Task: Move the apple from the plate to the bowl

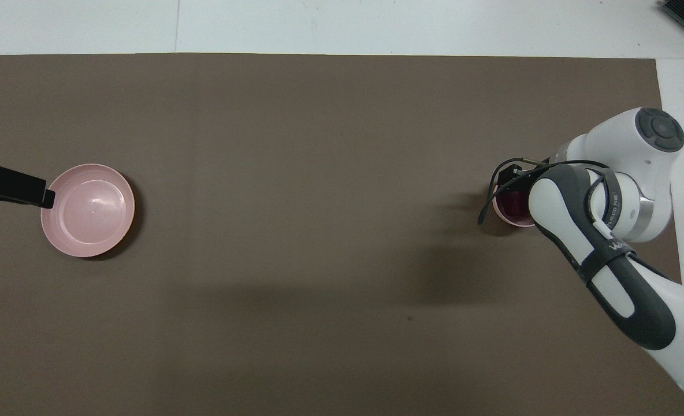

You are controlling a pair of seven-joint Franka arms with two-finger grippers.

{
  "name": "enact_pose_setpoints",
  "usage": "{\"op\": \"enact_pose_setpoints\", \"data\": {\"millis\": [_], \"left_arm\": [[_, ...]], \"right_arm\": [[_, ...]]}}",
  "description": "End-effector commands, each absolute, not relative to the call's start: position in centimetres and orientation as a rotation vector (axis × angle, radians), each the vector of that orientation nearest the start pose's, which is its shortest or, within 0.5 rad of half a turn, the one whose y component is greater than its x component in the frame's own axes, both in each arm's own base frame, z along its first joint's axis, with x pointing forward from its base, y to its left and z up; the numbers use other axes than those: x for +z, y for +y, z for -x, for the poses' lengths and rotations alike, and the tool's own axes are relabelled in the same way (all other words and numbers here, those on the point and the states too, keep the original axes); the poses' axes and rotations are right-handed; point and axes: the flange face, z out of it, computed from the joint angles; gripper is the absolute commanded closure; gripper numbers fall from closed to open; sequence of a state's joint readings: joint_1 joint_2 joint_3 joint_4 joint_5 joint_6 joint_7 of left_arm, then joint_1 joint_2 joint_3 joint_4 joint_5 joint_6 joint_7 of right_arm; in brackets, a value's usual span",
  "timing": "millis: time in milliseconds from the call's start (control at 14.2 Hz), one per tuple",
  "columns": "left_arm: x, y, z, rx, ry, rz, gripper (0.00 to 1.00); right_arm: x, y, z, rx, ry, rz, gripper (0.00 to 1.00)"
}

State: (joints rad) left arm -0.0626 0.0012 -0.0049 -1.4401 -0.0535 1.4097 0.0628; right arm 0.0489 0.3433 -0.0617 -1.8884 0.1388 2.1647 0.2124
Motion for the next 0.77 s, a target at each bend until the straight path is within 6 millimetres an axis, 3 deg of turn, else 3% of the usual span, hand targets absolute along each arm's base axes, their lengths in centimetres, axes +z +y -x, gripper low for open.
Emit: {"op": "enact_pose_setpoints", "data": {"millis": [0, 492, 703], "left_arm": [[67.65, -3.30, -53.29, 0.077, 0.212, 3.149, 0.00], [67.36, -2.62, -53.09, 0.106, 0.188, 3.149, 0.00], [67.54, -2.36, -52.99, 0.092, 0.175, 3.156, 0.00]], "right_arm": [[31.54, 0.14, -61.85, 0.095, 0.451, 3.034, 0.66], [31.23, 0.23, -61.77, 0.103, 0.474, 3.030, 0.31], [31.23, 0.23, -61.77, 0.103, 0.476, 3.030, 0.22]]}}
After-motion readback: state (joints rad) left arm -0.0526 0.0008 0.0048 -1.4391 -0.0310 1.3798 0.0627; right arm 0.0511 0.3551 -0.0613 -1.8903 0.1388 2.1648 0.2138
